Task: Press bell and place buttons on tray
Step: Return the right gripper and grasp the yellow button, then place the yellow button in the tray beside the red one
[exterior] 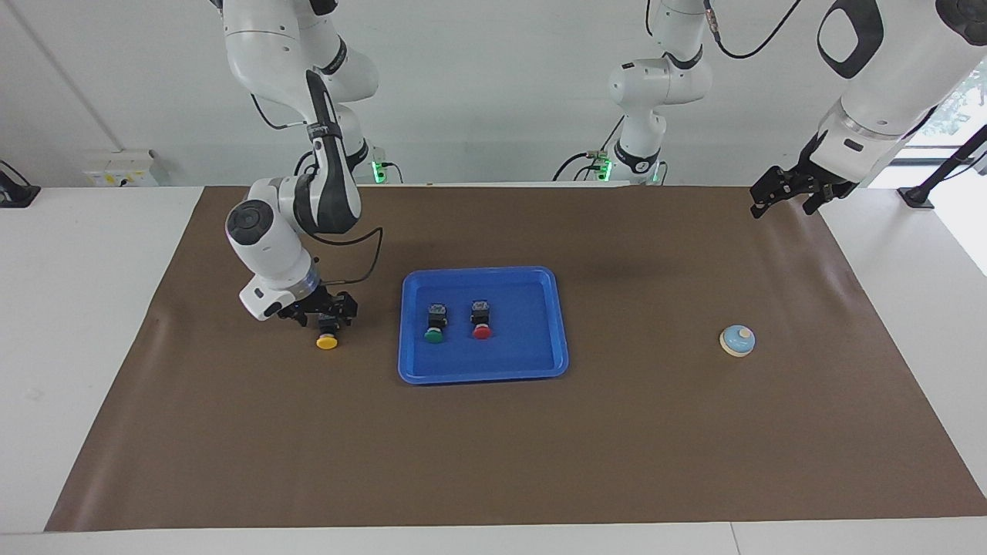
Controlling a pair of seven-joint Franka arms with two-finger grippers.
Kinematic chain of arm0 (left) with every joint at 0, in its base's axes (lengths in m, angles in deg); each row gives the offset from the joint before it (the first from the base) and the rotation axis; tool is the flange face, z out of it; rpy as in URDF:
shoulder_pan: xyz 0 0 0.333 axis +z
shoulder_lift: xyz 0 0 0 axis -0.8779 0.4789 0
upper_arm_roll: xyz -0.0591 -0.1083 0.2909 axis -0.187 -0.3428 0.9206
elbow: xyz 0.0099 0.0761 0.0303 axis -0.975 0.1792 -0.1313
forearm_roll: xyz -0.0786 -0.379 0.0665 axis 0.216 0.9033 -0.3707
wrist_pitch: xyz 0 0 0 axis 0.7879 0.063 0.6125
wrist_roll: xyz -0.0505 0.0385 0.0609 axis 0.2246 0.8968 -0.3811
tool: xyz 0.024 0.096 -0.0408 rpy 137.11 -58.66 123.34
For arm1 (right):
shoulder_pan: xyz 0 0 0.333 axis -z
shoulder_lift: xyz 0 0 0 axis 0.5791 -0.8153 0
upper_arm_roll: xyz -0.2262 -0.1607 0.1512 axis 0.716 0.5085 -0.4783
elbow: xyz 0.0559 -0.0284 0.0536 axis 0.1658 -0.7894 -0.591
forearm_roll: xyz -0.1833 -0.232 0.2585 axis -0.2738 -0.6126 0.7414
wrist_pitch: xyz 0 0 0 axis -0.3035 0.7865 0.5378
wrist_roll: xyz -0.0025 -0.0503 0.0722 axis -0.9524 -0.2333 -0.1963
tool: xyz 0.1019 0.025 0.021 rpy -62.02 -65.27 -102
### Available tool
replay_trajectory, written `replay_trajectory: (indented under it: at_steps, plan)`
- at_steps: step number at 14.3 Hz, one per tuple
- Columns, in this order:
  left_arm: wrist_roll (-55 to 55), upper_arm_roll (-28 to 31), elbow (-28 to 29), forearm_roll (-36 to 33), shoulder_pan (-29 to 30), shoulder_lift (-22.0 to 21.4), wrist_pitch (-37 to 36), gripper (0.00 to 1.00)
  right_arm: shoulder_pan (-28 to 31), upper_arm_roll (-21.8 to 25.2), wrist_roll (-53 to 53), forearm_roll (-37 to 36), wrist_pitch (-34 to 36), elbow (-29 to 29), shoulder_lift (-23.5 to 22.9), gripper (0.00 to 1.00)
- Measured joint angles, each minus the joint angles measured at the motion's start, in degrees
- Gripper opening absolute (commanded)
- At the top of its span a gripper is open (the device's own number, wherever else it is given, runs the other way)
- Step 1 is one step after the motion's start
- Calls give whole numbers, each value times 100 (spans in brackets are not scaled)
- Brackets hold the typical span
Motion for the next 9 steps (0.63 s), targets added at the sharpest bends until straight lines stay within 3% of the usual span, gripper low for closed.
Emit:
replay_trajectory:
  at_steps: [1, 2, 3, 4, 9]
  plan:
    - [0, 0, 0, 0, 0, 0, 0, 100, -5, -2, 0, 0, -90, -59, 0, 89]
    - [0, 0, 0, 0, 0, 0, 0, 100, -19, -3, 1, 0, -149, -105, 1, 72]
    - [0, 0, 0, 0, 0, 0, 0, 100, -37, -3, 1, 0, -176, -136, 3, 44]
    - [0, 0, 0, 0, 0, 0, 0, 100, -51, -3, 1, 0, -180, -151, 4, 0]
    - [0, 0, 0, 0, 0, 0, 0, 100, -125, -15, 3, 0, -135, -47, 68, 0]
